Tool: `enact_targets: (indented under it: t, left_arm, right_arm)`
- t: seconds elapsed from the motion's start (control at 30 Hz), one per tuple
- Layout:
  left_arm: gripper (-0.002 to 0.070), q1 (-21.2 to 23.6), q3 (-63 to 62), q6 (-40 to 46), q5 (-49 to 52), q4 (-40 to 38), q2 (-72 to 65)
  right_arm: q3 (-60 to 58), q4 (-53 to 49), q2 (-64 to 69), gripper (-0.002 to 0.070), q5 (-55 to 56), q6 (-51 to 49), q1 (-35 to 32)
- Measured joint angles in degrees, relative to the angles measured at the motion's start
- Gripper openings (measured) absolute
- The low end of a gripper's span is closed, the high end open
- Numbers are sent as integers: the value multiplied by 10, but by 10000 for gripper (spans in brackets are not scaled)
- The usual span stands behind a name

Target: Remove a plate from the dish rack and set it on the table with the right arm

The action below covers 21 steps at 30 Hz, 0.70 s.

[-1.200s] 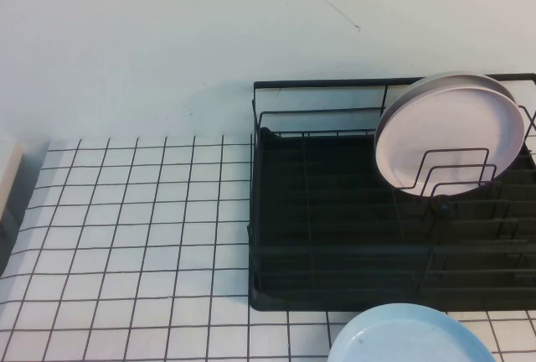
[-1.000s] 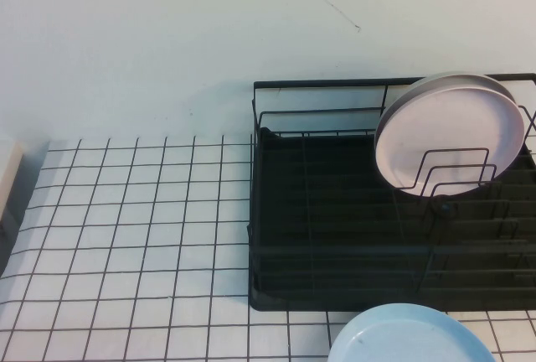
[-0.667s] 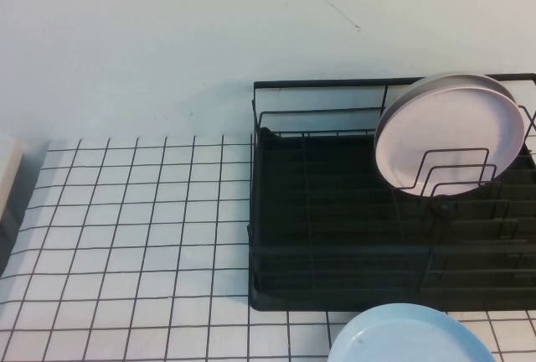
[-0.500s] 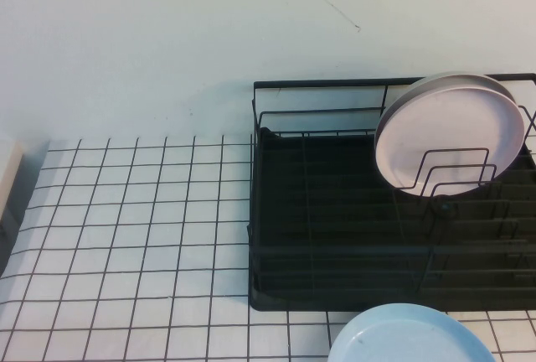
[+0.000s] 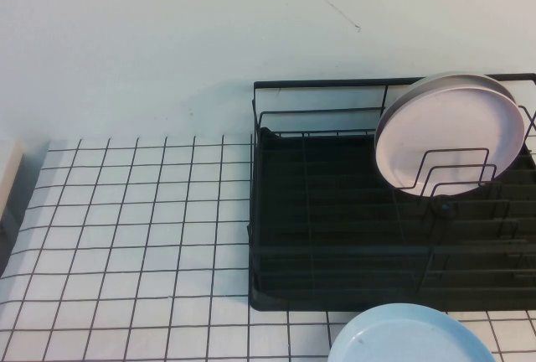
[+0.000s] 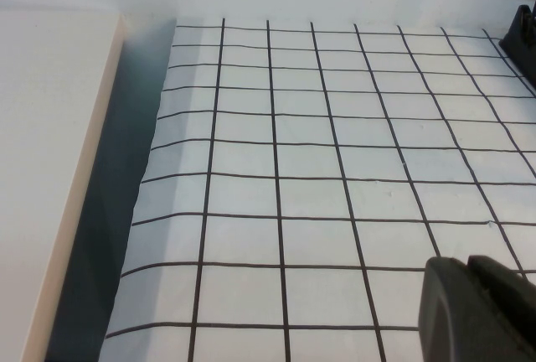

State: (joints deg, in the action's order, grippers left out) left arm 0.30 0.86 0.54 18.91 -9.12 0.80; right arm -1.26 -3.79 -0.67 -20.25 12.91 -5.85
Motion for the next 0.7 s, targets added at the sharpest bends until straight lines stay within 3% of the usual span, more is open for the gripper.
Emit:
enact_targets:
  t: [0.37,0.47,0.6,0.7]
  left_arm:
    - [-3,0,0,0,0,0,0]
    - [-3,0,0,0,0,0,0]
    - [-3,0,0,0,0,0,0]
    - [-3,0,0,0,0,0,0]
  right_arm:
    - [0,-33,0,-2,2,-8,0]
    - [-3,73,0,-2,29,-62,0]
    - [-4,331,0,-2,79,-178,0]
    - [-4,425,0,-2,98,-199,0]
